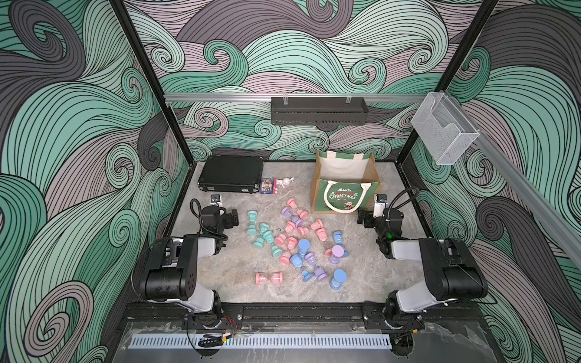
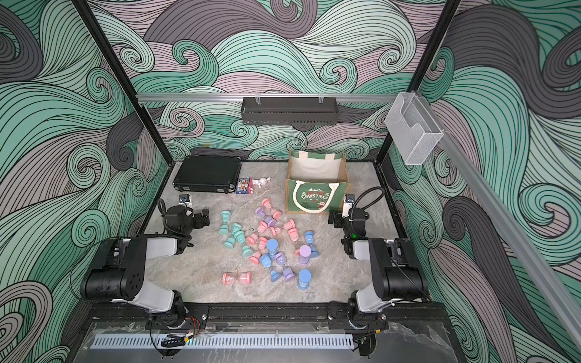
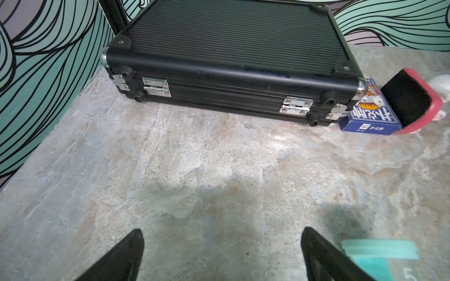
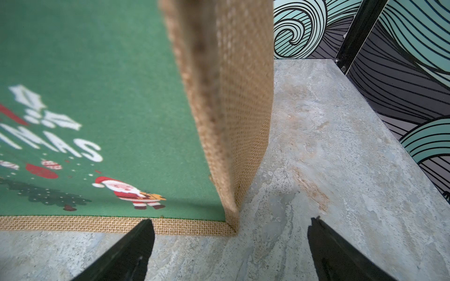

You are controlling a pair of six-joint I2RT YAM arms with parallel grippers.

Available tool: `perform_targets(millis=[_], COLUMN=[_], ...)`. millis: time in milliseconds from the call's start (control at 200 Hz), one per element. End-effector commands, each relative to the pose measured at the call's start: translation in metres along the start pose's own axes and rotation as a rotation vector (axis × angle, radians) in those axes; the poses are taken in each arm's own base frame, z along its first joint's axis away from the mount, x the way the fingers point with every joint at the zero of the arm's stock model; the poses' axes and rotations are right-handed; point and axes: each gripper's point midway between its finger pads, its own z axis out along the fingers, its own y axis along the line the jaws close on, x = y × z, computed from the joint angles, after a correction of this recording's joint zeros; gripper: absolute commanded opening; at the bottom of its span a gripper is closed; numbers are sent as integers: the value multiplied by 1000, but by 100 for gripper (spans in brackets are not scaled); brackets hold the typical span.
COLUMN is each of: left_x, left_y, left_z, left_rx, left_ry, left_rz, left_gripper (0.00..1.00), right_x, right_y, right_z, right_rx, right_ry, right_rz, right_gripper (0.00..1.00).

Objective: Put the hourglass into the canvas bag
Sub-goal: Pick up the hourglass from the center of the board.

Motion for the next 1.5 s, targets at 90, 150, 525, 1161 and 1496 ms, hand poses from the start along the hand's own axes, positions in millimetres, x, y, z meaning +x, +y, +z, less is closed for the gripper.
perform_targets(millis=[90, 150, 525, 1161, 1496], left_x=[-21, -20, -39, -99, -86], left_y=[3, 3, 0, 34, 8], left_z=[4, 4, -2, -98, -103], left_rx=[-13, -13, 1, -127, -13], left_ry=[-54, -52, 9, -232, -51], left_rz=[1, 2, 9, -506, -568], left_gripper=[99, 99, 99, 99, 98], right_x=[-12, -12, -19, -59, -52], right_y=[0, 0, -3, -49, -28], right_z=[2, 2, -6, -87, -101], right_rx=[7, 6, 27, 237, 178], right_ry=[-36, -36, -63, -90, 144], right_rz=[-11, -10, -2, 549, 620], right_gripper=[100, 100, 100, 100, 100])
